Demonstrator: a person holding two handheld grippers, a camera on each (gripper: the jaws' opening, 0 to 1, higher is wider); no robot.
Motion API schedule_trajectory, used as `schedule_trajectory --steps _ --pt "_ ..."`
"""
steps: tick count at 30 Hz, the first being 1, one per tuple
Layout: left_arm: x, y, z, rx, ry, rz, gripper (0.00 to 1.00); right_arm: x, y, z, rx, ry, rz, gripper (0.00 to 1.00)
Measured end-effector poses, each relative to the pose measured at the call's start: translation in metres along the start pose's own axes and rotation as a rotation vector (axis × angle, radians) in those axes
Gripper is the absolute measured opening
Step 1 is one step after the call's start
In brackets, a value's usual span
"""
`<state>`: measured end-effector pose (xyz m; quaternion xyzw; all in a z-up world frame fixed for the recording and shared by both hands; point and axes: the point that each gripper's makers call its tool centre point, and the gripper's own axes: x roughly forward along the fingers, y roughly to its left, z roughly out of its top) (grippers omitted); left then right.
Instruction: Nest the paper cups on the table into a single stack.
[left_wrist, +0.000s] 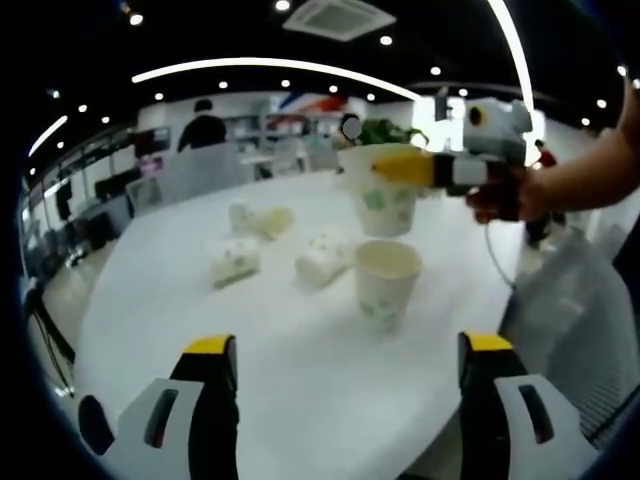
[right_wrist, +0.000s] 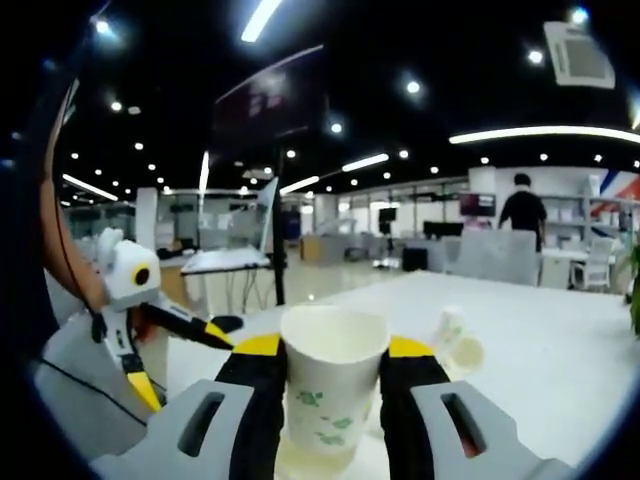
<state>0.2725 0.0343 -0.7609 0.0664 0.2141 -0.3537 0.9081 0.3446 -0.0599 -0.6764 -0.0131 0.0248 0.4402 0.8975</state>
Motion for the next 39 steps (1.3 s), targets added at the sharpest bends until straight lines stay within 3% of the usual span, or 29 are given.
schedule_trajectory --steps 14,21,31,39 --pt "0.001 0.002 0.0 -0.008 0.0 0.0 0.89 0.006 -0.003 -0.023 0.057 -0.007 -0.059 0.34" --pt "0.002 0.004 0.002 -0.01 -0.005 0.005 0.88 0.003 -0.006 -0.023 0.082 -0.018 -0.079 0.34" --pt "0.002 0.006 0.002 -0.012 -0.005 0.011 0.88 -0.003 0.009 -0.018 0.063 -0.03 -0.06 0.34" --pt "0.001 0.005 0.001 -0.01 -0.004 0.012 0.87 -0.007 0.012 -0.037 0.068 0.008 -0.062 0.34"
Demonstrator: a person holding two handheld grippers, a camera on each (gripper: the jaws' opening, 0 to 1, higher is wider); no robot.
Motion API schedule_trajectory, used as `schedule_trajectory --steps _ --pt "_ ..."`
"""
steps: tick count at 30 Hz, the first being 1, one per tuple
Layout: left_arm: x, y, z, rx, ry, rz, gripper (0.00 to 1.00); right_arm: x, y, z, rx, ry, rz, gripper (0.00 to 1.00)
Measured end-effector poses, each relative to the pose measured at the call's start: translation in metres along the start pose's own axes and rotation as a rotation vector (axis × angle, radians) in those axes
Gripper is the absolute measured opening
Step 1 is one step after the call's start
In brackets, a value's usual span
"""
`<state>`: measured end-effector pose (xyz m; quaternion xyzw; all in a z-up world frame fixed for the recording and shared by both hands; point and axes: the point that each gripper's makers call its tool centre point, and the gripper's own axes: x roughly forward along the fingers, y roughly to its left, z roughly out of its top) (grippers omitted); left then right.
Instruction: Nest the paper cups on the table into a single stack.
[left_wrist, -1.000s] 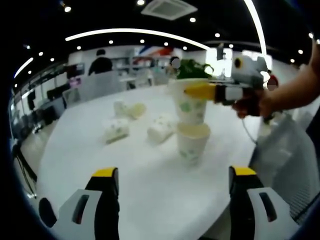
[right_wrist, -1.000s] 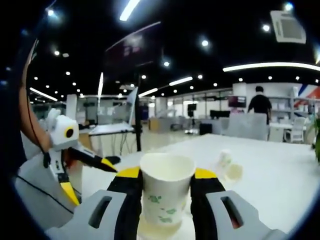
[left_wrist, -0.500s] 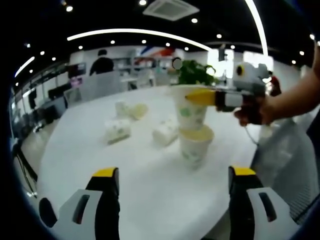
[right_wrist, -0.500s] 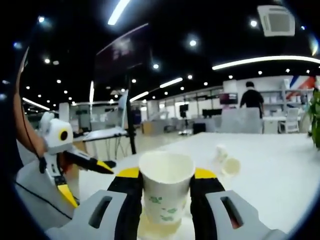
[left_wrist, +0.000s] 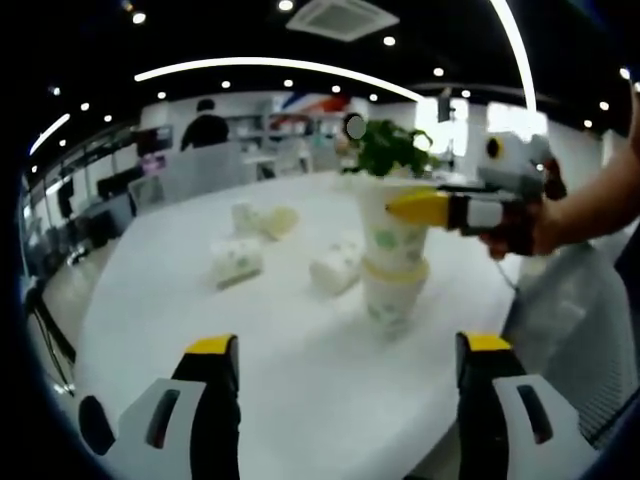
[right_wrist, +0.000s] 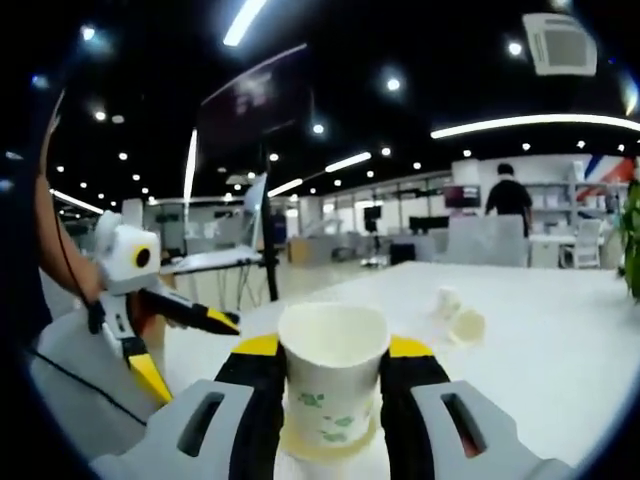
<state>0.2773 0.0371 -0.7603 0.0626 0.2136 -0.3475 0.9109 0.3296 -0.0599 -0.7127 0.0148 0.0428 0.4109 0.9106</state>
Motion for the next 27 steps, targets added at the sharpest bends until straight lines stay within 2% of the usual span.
schedule_trajectory --steps 6,12,20,27 --pt "0.0 0.0 0.0 0.0 0.001 0.0 0.87 -0.001 0.004 -0.022 -0.024 0.069 -0.009 0.34" --pt "0.0 0.0 -0.001 0.002 0.004 0.0 0.87 0.003 0.003 -0.03 -0.018 0.09 -0.01 0.35" --pt "-0.001 0.001 0.0 -0.005 -0.001 0.006 0.86 0.006 0.007 -0.049 -0.043 0.146 -0.001 0.35" --pt "-0.001 0.002 0.0 -0.007 0.0 0.005 0.86 0.006 0.007 -0.048 -0.057 0.147 -0.003 0.37"
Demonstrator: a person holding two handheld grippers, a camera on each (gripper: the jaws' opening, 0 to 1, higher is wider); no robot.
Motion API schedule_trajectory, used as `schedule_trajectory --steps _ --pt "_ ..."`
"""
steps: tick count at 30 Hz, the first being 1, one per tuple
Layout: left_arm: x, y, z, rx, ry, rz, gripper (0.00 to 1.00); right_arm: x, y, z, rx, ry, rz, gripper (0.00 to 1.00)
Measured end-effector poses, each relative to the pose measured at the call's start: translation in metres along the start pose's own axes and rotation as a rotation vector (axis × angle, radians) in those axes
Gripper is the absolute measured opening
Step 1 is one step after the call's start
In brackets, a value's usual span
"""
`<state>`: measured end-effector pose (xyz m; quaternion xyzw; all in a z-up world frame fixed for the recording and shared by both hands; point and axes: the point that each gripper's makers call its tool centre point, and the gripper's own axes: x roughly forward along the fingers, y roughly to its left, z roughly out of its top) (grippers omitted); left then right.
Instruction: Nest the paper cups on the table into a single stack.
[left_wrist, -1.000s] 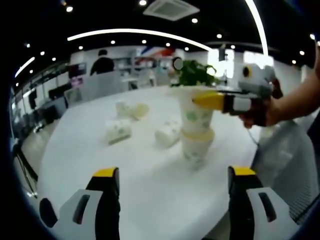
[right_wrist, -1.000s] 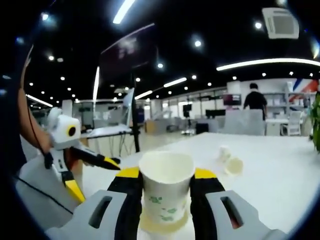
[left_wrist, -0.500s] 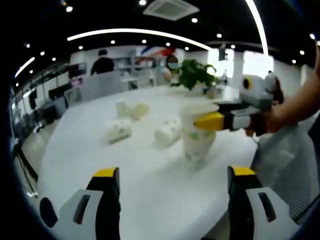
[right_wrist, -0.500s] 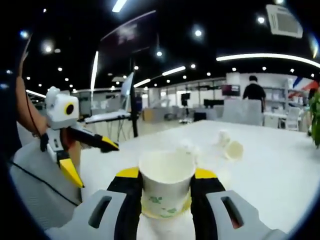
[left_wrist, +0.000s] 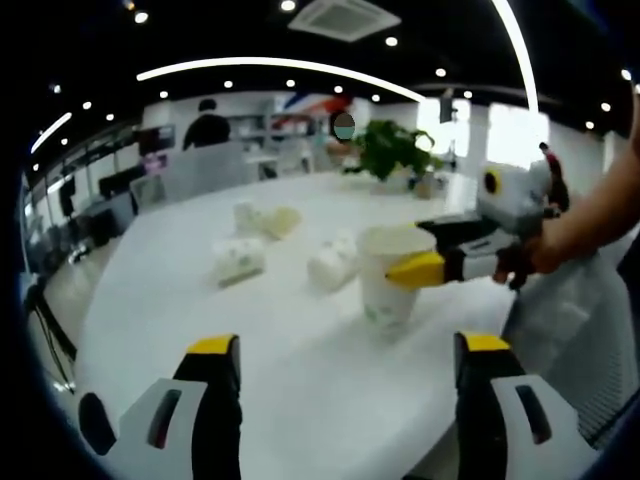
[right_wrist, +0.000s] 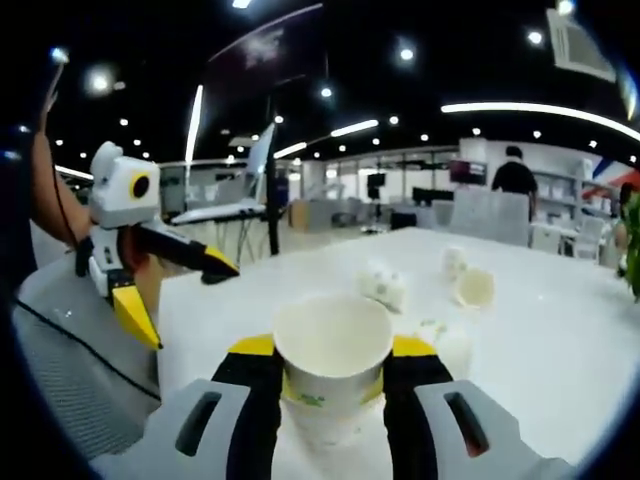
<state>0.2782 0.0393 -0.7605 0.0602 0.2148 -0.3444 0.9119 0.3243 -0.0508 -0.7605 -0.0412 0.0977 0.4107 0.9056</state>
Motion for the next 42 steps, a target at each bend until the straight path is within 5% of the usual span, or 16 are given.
schedule_trajectory --steps 8,15,21,31,39,42 --pt "0.0 -0.001 0.0 0.006 0.004 -0.001 0.86 -0.002 0.005 0.001 -0.003 0.015 0.031 0.54" --pt "-0.001 0.002 0.001 0.01 -0.002 0.013 0.88 -0.018 -0.009 0.022 -0.005 -0.002 0.023 0.69" --pt "-0.001 0.005 0.003 -0.006 -0.012 0.02 0.87 -0.046 -0.033 0.038 0.059 -0.045 -0.007 0.98" --pt "-0.002 0.004 0.004 -0.014 -0.02 0.019 0.88 -0.091 -0.049 0.021 0.064 -0.009 -0.083 1.0" --pt "-0.004 0.009 0.008 -0.02 -0.042 0.039 0.89 -0.099 -0.043 0.005 0.051 0.043 -0.098 1.0" --pt "-0.005 0.01 0.008 -0.025 -0.045 0.045 0.9 -0.099 -0.042 0.011 0.04 0.036 -0.094 1.0"
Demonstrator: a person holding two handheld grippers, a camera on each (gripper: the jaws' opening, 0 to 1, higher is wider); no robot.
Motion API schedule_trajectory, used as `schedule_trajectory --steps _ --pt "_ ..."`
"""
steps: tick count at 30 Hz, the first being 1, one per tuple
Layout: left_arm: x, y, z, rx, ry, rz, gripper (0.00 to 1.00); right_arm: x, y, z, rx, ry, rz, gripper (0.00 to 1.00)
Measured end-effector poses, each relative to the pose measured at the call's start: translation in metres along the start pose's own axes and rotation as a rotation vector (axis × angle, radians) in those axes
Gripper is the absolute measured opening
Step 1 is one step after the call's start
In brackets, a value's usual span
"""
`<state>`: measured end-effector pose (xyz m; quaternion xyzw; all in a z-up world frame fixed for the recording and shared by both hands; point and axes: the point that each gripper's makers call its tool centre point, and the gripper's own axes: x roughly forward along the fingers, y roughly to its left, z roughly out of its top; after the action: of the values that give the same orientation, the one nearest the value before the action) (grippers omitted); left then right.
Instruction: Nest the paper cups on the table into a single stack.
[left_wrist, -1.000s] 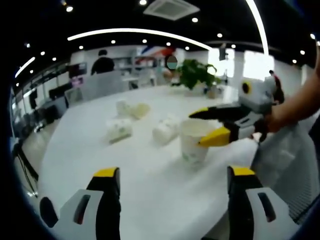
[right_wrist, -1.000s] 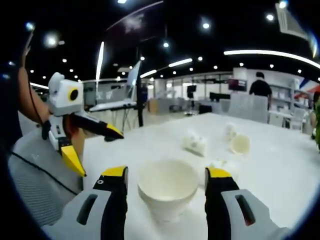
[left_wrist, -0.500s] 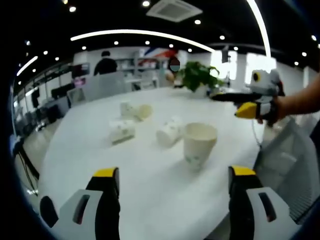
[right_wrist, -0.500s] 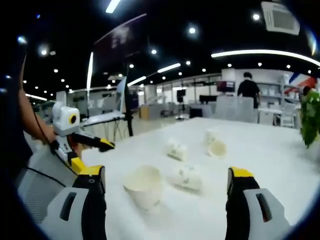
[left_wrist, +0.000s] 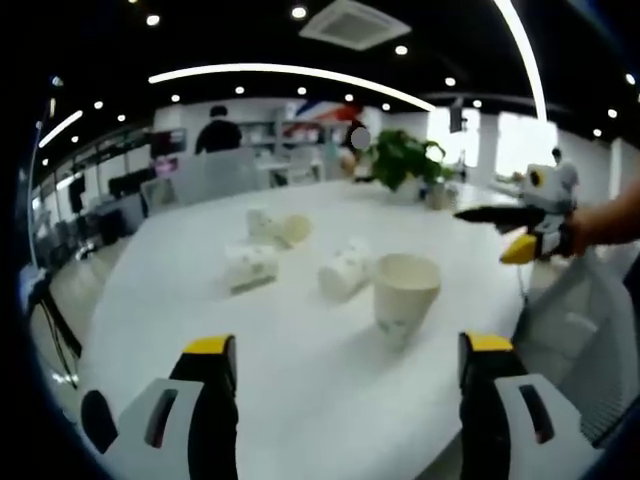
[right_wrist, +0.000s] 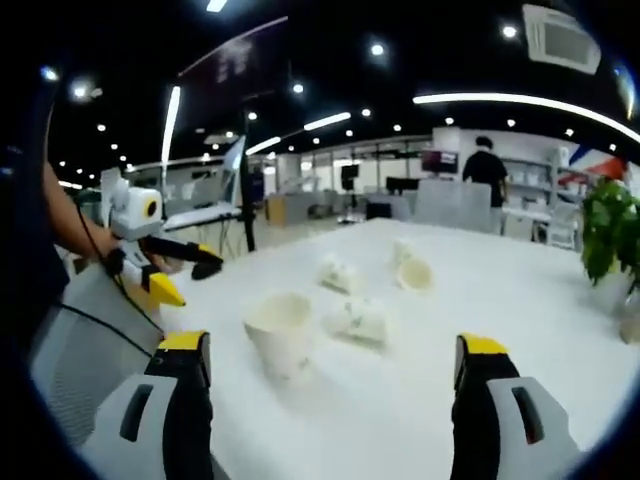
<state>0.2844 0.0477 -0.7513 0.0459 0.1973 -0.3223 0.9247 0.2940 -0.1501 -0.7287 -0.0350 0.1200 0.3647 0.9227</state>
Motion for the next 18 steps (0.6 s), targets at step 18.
schedule_trajectory --steps 18 --pt "-0.001 0.003 0.003 -0.009 -0.014 0.015 0.95 -0.01 -0.011 -0.001 0.043 -0.029 -0.067 1.0"
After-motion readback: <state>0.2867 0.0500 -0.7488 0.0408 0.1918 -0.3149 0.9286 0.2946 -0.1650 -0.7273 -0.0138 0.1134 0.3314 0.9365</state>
